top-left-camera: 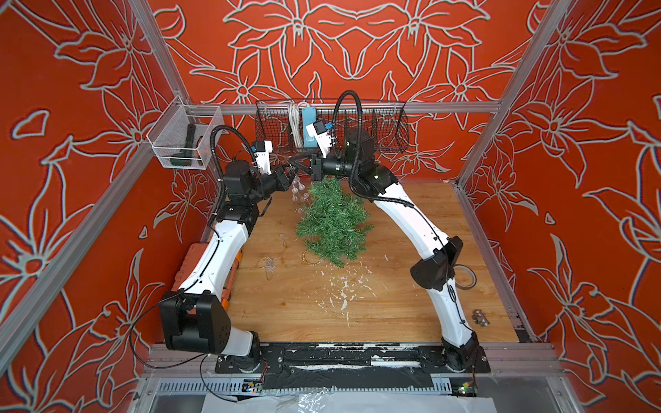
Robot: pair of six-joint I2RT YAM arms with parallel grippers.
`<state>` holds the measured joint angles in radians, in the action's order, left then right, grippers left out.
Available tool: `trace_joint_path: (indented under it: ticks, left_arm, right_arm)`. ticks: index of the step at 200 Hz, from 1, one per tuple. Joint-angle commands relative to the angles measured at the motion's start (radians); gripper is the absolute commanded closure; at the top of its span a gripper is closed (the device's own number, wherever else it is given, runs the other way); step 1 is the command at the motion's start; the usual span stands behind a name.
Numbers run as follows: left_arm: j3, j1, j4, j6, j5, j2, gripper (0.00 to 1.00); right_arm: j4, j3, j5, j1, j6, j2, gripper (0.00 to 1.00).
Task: Remove string lights from the small christmas tree
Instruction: Place the light string at the center of the board.
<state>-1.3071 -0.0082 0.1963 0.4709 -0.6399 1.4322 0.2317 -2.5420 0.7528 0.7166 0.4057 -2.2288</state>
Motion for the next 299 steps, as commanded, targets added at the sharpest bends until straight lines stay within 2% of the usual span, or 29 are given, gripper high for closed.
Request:
trace_joint_path:
  ticks: [1,15,29,54,99,136,165,193,211,226,269,285,299]
  left_arm:
    - [-0.033,-0.001,-0.023,-0.016,0.065,-0.041,1.00]
    - [-0.056,-0.001,-0.081,-0.034,0.139,-0.048,1.00]
    - [-0.083,0.005,-0.138,-0.046,0.212,-0.050,1.00]
    - [-0.094,0.034,-0.186,-0.033,0.316,-0.057,1.00]
    - [-0.038,0.163,-0.218,0.043,0.434,-0.117,1.00]
    - [-0.031,0.205,-0.297,0.033,0.607,-0.230,1.00]
    - [-0.012,0.205,-0.343,0.043,0.639,-0.336,1.00]
    - [0.043,0.206,-0.394,0.067,0.666,-0.461,1.00]
    - [0.034,0.205,-0.444,0.049,0.711,-0.498,1.00]
    - [0.020,0.206,-0.471,0.043,0.677,-0.502,1.00]
    - [0.115,0.199,-0.467,0.166,0.398,-0.592,1.00]
    - [0.174,0.165,-0.468,0.207,0.354,-0.635,1.00]
    - [0.237,0.093,-0.472,0.231,0.364,-0.666,1.00]
  right_arm:
    - [-0.025,0.023,-0.030,0.008,-0.030,0.074,0.91]
    - [-0.023,0.059,-0.078,0.007,-0.051,0.102,0.74]
    - [-0.036,0.100,-0.125,0.001,-0.067,0.136,0.61]
    - [-0.025,0.139,-0.218,-0.009,-0.116,0.199,0.47]
    - [0.003,0.211,-0.389,-0.026,-0.197,0.300,0.41]
    - [-0.076,0.460,-0.566,-0.031,-0.255,0.474,0.41]
    - [-0.133,0.688,-0.668,-0.036,-0.271,0.635,0.41]
    - [-0.169,0.877,-0.696,-0.036,-0.249,0.773,0.41]
    - [-0.162,0.970,-0.649,-0.036,-0.224,0.851,0.42]
    - [-0.148,1.043,-0.620,-0.032,-0.211,0.910,0.42]
    - [-0.143,1.199,-0.668,-0.032,-0.186,1.042,0.42]
    - [-0.156,1.240,-0.669,-0.032,-0.168,1.074,0.43]
    - [-0.163,1.265,-0.671,-0.031,-0.153,1.094,0.43]
